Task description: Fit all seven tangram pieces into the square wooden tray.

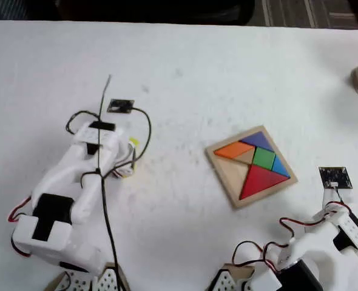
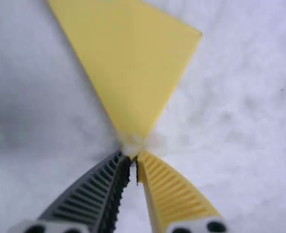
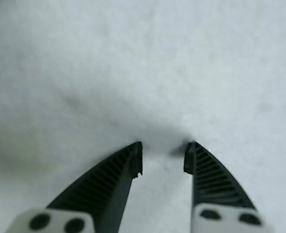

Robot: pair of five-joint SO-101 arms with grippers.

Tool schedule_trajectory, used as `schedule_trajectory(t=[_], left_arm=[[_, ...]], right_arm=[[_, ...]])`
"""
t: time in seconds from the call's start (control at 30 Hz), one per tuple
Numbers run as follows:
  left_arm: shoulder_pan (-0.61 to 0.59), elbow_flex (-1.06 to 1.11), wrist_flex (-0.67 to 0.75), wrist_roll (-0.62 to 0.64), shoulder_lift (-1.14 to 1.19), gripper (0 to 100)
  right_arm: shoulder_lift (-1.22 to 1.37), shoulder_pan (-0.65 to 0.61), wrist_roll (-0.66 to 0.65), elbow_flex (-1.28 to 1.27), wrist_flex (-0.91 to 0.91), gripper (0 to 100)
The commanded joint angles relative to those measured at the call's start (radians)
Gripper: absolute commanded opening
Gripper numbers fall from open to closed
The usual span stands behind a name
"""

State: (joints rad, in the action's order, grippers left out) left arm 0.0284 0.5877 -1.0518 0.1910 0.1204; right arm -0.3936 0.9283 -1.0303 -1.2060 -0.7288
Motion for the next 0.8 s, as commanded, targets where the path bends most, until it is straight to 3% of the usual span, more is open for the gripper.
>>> schedule_trajectory(t=[0.0,0.3,0.77], left_arm=[[-0.104,-0.064,0.017,0.017,-0.007,2],[-0.125,-0.187,0.021,0.018,-0.005,2],[-0.153,-0.304,0.215,0.018,0.001,2]], right_arm=[[0.004,0.005,-0.009,-0.026,-0.008,15.9],[0.004,0.025,-0.009,-0.025,-0.008,15.9],[0.004,0.065,-0.009,-0.02,-0.002,15.9]])
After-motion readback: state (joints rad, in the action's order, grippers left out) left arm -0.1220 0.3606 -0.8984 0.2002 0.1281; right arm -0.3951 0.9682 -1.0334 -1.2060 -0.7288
